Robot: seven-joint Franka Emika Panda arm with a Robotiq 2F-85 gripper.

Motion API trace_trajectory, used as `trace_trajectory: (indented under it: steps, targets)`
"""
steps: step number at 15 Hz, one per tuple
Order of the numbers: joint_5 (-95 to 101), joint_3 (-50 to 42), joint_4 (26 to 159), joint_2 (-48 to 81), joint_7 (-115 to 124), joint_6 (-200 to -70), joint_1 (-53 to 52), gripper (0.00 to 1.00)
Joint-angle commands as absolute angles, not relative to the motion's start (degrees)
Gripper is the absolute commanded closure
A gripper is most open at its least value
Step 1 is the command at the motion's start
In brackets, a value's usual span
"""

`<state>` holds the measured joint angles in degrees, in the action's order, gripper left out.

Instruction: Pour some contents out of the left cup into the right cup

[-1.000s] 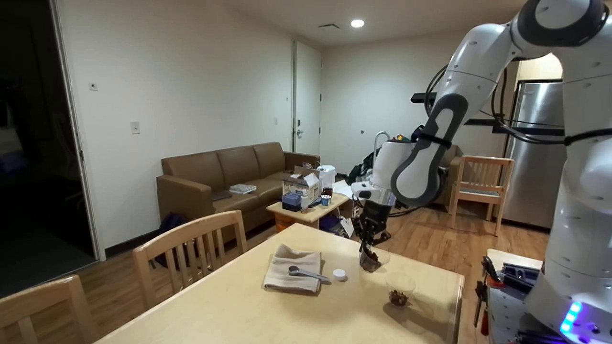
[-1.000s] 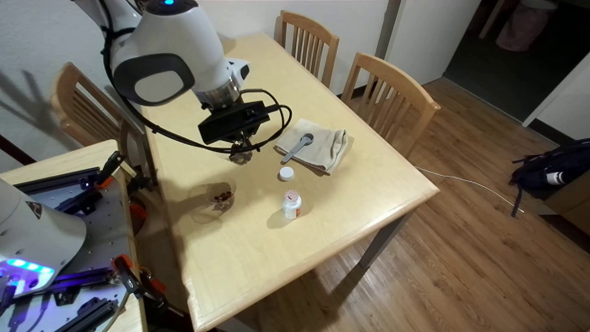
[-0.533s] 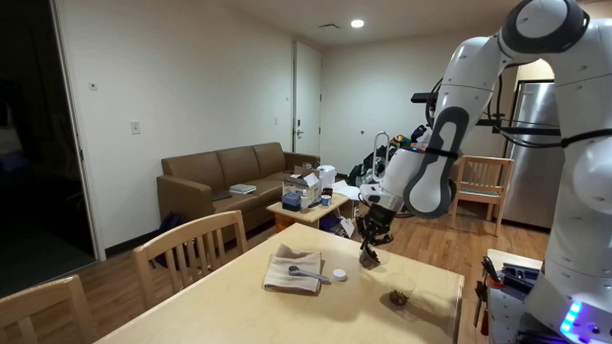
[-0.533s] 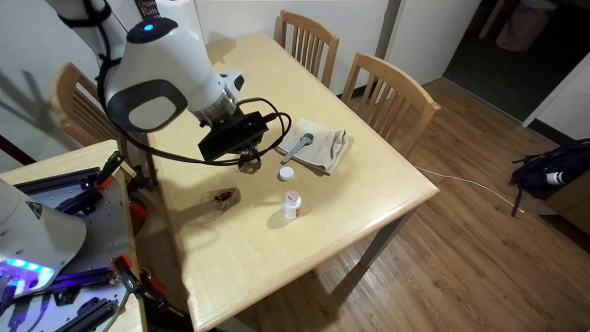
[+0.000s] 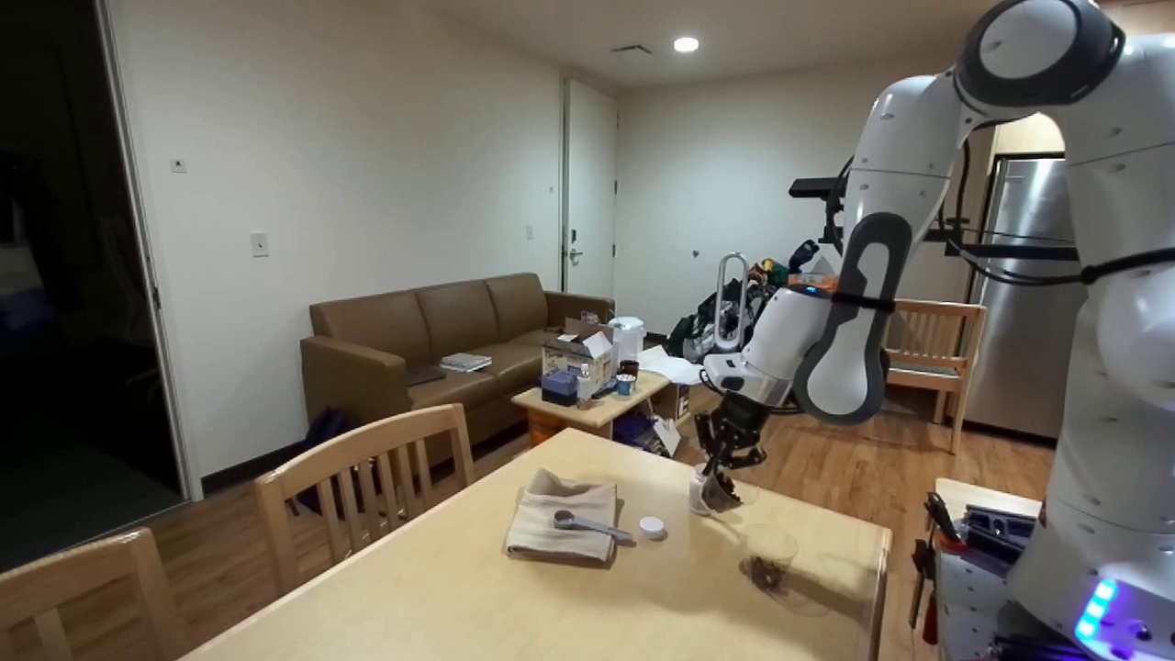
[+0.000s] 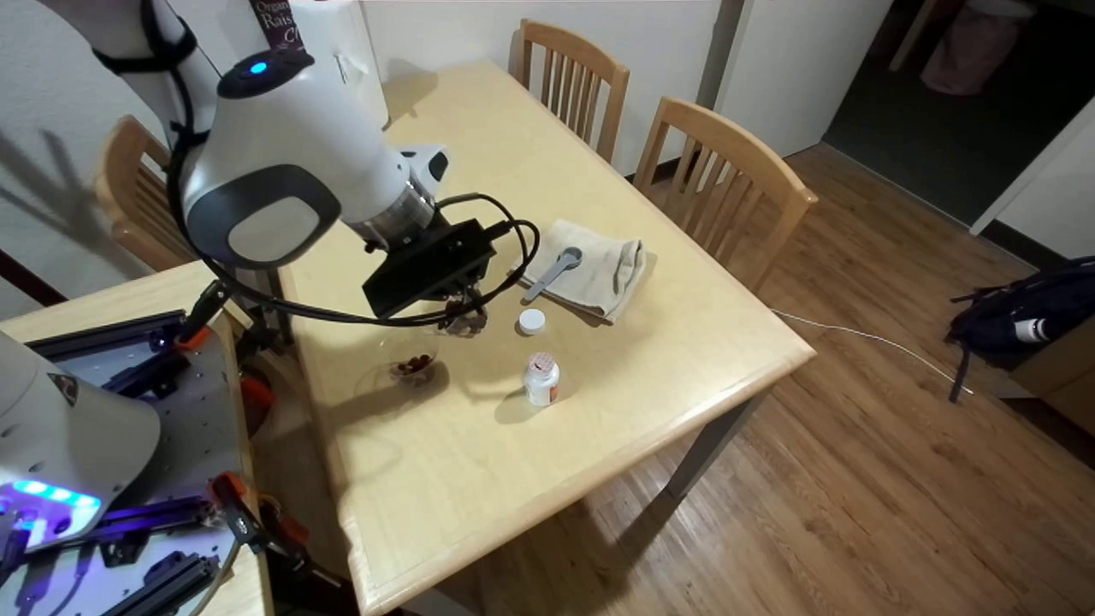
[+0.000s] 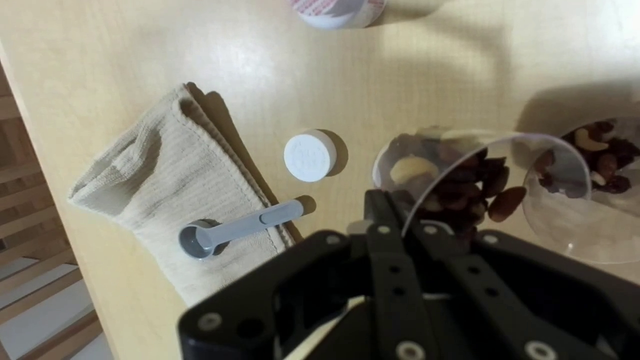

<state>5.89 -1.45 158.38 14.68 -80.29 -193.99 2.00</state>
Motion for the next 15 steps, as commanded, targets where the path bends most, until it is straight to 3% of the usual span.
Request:
trace_trajectory:
  steps: [1,4,10,11,15]
  targets:
    - [2.9,-8.5,158.1,15.5,-84.7,-197.1,-4.9,0.97]
    - [2.0,-13.2,158.0,17.3,-85.7,-202.0,-9.5,0.98]
    - [-3.4,-21.9,156.1,12.3,-88.6,-198.2,-20.6,0.97]
    - [-0.5,-19.3,155.6,14.2,-85.2,-198.2,-17.3,0.96]
    - [-1.6,-21.3,155.4,13.4,-85.6,-198.2,-20.0,0.96]
